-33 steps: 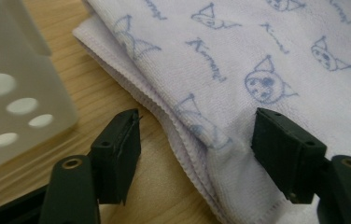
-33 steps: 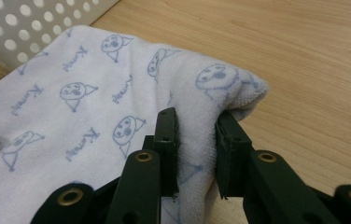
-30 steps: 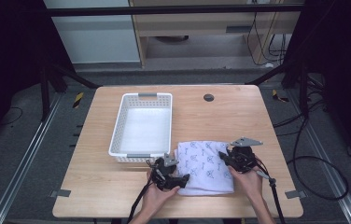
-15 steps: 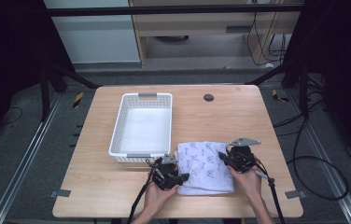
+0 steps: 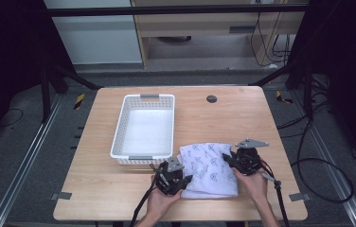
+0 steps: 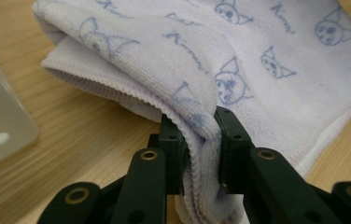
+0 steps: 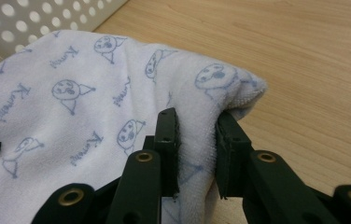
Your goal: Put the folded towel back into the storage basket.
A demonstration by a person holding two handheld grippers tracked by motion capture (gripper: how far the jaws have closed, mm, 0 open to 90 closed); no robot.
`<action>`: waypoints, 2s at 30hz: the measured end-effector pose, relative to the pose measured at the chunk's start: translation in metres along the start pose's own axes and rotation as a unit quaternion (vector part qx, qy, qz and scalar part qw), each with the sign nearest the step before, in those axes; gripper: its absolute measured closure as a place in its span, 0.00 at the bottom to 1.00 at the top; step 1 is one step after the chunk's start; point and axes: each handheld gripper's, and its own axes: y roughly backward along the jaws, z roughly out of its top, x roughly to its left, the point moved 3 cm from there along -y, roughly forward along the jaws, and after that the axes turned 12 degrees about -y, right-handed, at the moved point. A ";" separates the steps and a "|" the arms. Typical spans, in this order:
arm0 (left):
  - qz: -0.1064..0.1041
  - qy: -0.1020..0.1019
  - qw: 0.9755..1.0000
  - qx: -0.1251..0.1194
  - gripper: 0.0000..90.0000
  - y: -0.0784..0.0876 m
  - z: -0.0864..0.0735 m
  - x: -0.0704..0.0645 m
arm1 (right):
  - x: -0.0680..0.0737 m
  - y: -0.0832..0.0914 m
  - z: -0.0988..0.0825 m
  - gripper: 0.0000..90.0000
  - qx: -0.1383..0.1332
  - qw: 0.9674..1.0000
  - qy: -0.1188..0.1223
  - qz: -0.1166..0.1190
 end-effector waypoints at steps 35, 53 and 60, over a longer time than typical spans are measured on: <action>0.025 -0.039 0.993 -0.106 0.83 0.088 0.056 0.003 | 0.035 0.068 0.056 0.82 -0.115 0.992 0.007 0.053; 0.080 -0.001 0.987 -0.140 0.83 0.139 0.050 0.061 | 0.100 0.033 0.108 0.82 -0.144 0.987 0.027 0.066; 0.098 0.017 0.984 -0.148 0.82 0.150 0.046 0.087 | 0.120 0.019 0.124 0.81 -0.150 0.986 0.028 0.067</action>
